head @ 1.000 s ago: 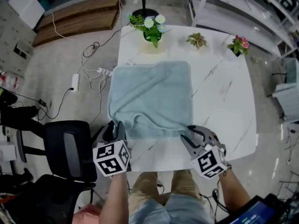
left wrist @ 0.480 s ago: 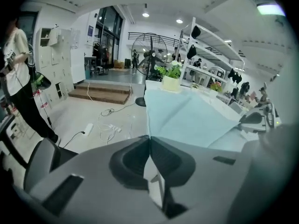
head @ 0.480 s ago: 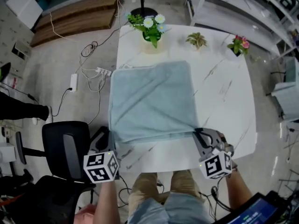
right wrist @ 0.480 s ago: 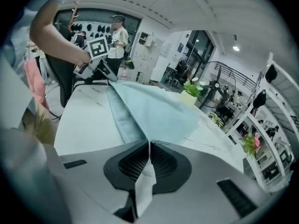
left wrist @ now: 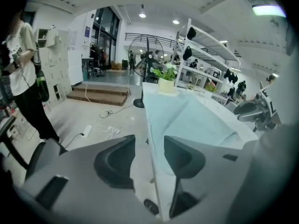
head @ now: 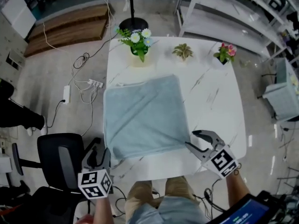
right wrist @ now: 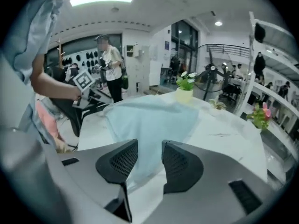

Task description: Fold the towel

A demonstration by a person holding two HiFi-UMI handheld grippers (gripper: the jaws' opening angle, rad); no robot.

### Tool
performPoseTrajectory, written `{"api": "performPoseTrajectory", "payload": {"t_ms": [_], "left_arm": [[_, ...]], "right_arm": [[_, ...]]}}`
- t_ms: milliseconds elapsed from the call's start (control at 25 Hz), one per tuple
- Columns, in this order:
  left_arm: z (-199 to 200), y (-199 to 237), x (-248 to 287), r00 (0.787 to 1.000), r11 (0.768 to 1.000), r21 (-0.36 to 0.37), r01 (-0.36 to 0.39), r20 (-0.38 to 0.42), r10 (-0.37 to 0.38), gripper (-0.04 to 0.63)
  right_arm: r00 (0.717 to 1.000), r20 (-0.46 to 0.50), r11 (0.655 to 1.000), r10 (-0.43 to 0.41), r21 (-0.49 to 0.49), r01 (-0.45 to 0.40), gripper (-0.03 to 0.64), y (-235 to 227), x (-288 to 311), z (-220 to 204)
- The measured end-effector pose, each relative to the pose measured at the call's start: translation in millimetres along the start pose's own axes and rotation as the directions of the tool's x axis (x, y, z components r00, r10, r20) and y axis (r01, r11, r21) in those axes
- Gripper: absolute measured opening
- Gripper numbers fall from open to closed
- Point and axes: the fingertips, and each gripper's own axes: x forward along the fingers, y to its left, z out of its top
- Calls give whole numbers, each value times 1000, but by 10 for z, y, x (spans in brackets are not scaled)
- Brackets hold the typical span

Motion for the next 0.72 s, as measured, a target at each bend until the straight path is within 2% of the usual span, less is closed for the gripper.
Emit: {"api": "performPoseTrajectory", "payload": {"t_ms": [40,120,200,280,400,480,560,640,720], "left_arm": [[85,69,-85,999,999,-10,-41,28,41,201],[296,131,-247,990,994,-18,-105,91,107,201],[524,-12,-344,985,995,-5,-101,143,100,179],[704,-380,-347,986,999,32,-32,164,26,129],[810,-1247,-206,977,987,72,147,142,-156,37],[773,-1919,-34,951,954,92,286,92,-294,18],[681,-2532,182,911,905,124,406,19,-411,12],[505,-2997,416,872,860,149,489,-92,-480,11],[271,-3270,640,839,830,159,535,-217,-499,9]], "right_arm": [[999,15,1000,-28,14,28,162,-162,-3,121],[997,32,997,-71,-2,71,153,-473,67,327],[994,56,994,-95,-58,98,142,-741,218,504],[993,68,987,-101,-122,109,127,-952,398,629],[997,43,970,-71,-230,79,82,-1121,689,701],[1000,24,957,-15,-288,21,75,-1145,889,723],[998,9,939,57,-340,-51,72,-1123,1056,755],[993,-19,915,119,-385,-117,72,-1092,1186,749],[985,-78,894,154,-414,-173,72,-1096,1291,649]]}}
